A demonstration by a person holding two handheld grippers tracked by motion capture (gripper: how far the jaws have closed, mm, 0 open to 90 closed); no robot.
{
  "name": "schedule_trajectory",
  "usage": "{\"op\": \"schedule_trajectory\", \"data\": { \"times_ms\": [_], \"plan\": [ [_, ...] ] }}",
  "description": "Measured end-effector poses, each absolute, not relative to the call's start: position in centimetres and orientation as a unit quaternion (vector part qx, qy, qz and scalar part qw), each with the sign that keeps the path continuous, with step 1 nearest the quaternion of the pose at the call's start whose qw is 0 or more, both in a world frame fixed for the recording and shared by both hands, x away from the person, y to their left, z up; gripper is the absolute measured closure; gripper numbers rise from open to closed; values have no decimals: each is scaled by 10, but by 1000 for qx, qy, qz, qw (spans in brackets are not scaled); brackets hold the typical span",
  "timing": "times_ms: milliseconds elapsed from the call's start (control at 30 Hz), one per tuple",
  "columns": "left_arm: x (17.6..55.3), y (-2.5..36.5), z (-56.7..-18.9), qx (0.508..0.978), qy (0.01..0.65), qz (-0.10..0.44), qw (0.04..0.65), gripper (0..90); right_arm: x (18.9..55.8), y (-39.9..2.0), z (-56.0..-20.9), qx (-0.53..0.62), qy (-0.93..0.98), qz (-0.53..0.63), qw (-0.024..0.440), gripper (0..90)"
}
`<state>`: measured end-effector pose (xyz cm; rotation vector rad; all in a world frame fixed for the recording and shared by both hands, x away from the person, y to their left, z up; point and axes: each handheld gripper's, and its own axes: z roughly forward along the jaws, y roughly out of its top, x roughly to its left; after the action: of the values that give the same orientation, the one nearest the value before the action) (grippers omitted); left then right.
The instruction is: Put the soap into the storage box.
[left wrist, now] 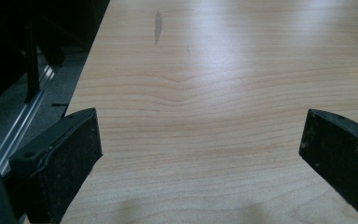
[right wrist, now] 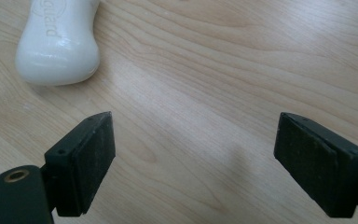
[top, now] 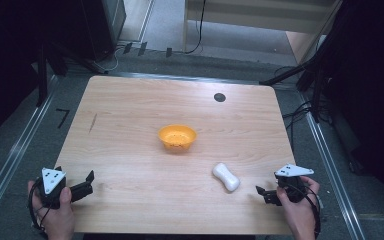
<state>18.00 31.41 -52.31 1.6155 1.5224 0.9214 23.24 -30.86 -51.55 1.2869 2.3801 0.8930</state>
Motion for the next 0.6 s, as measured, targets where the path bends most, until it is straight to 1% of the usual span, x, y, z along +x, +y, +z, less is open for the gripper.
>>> {"op": "schedule_trajectory", "data": {
  "times_ms": [167,600],
  "plan": [
    [180,315,-523,628,591,355,361,0,240,-300,-513,438,841,290,128,132],
    [181,315,-523,629,592,352,361,0,255,-279,-502,422,865,252,101,133]
  ]
}}
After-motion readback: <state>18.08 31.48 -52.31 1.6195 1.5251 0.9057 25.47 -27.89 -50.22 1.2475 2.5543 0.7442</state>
